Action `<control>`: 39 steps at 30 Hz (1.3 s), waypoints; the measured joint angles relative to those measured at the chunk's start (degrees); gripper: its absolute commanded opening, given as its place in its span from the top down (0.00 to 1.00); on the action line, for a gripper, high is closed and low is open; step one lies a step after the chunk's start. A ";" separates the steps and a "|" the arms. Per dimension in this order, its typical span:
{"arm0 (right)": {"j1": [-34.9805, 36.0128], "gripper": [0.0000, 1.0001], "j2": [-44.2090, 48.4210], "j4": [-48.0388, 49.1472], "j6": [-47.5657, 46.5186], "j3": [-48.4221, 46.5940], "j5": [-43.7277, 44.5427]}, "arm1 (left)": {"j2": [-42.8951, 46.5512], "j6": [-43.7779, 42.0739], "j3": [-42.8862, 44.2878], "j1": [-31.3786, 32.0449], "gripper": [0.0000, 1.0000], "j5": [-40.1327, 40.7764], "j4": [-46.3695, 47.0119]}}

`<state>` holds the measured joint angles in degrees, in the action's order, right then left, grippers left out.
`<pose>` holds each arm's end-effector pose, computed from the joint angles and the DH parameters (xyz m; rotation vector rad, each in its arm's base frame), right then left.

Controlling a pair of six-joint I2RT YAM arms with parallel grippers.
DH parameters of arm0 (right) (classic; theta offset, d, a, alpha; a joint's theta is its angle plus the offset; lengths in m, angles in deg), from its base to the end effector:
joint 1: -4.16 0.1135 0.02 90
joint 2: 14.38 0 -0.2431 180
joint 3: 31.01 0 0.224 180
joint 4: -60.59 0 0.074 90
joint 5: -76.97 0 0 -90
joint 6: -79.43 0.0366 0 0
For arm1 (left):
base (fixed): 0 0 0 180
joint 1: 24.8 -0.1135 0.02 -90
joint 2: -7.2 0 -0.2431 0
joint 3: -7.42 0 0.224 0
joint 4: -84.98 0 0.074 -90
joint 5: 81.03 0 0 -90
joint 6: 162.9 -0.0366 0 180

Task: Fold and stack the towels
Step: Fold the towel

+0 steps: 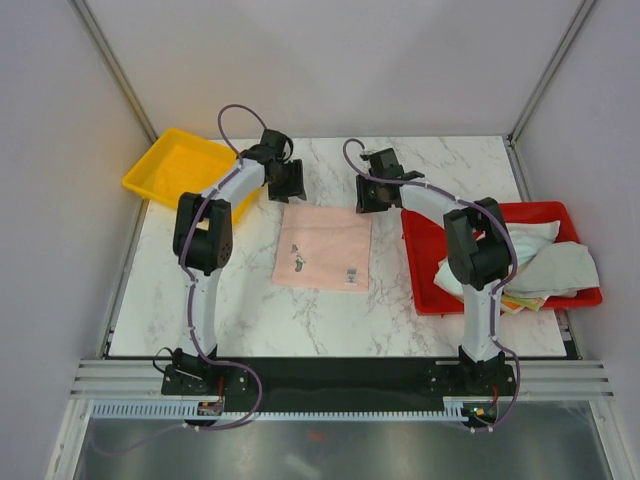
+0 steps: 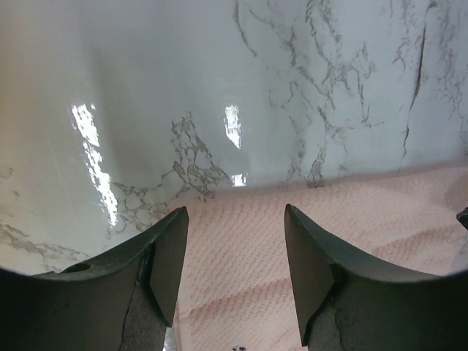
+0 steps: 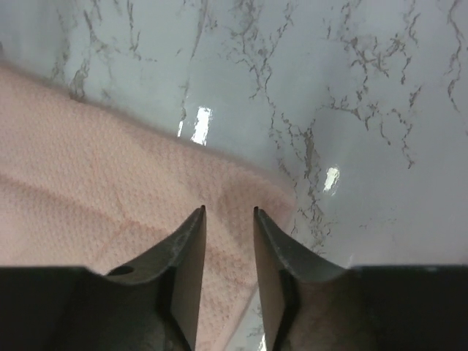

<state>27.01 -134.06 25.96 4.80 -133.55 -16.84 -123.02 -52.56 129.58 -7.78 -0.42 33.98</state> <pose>0.3887 0.1664 0.1719 -0.1924 2.5008 0.3634 0.4337 -0.1390 0.1733 -0.0165 2.6480 -0.4406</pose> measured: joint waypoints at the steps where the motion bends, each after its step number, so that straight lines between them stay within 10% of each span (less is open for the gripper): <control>1: -0.28 0.53 0.04 -0.72 -1.07 -0.61 -1.14 | 0.24 -1.33 0.48 -0.02 0.37 0.00 0.00; 39: -9.46 0.55 -12.61 -18.58 -21.73 -18.36 -26.45 | -5.29 -25.83 5.97 -3.76 0.52 -12.66 -3.82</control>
<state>17.54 -146.67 7.38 -16.92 -151.91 -43.29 -128.31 -78.40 135.55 -11.54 -13.07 30.15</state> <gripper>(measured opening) 0.443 0.480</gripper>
